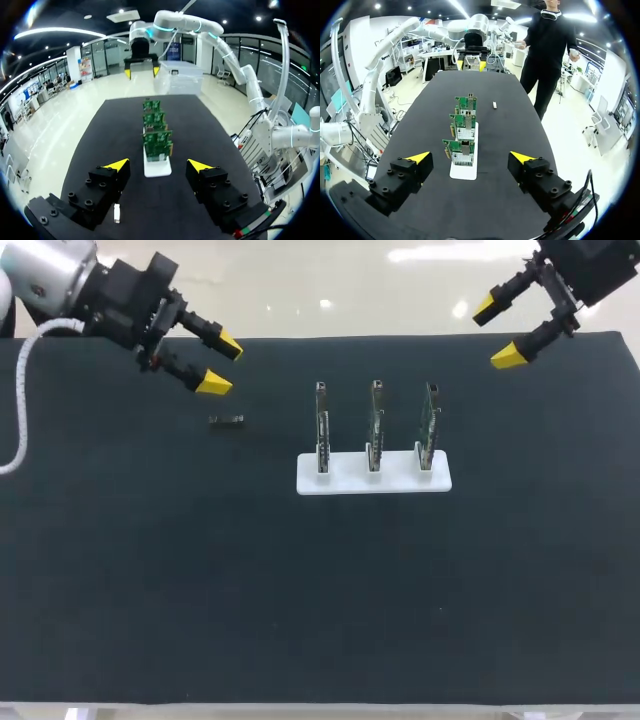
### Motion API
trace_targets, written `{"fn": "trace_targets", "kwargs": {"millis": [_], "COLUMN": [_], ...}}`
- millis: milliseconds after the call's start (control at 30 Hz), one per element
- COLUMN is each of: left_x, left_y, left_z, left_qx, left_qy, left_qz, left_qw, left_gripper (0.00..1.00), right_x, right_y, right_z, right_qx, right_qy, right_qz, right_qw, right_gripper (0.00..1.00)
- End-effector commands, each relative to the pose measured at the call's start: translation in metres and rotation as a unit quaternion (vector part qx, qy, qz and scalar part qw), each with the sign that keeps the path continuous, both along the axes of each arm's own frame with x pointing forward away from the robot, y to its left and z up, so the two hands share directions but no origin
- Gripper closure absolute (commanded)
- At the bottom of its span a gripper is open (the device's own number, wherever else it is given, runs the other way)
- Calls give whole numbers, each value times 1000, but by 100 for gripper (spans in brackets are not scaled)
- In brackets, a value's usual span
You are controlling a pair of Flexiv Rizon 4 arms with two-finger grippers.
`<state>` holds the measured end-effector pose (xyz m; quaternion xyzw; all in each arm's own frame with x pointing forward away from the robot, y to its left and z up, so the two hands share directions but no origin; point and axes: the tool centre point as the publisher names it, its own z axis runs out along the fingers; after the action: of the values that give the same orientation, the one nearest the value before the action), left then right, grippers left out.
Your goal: Pick up the optical module with the left hand, and insert it into the network port with the right hand.
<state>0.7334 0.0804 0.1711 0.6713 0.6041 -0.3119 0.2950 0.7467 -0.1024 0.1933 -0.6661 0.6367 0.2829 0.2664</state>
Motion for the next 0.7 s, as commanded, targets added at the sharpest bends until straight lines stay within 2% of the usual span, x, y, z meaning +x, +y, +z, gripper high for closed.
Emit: {"fn": "trace_targets", "kwargs": {"millis": [33,100,300,367,433,500,700], "left_x": [34,50,98,109,118,125,134], "left_y": [-1,3,17,23,27,33,52], "left_z": [-10,-18,-40,-48,-54,-59,-81], "left_qx": [100,127,179,196,213,244,299], "left_qy": [-5,-11,-42,-51,-55,-50,-39], "left_qz": [-9,-16,-60,-73,-84,-80,-76], "left_qw": [995,992,981,976,972,965,950], "left_gripper": [0,0,0,0,0,0,0], "right_x": [1,1,1,1,1,1,1], "right_y": [0,0,0,0,0,0,0], "right_z": [0,0,0,0,0,0,0], "right_qx": [0,0,0,0,0,0,0], "right_qy": [1,1,1,1,1,1,1], "right_qz": [0,0,0,0,0,0,0], "right_qw": [1000,1000,1000,1000,1000,1000,1000], "right_gripper": [0,0,0,0,0,0,0]}}
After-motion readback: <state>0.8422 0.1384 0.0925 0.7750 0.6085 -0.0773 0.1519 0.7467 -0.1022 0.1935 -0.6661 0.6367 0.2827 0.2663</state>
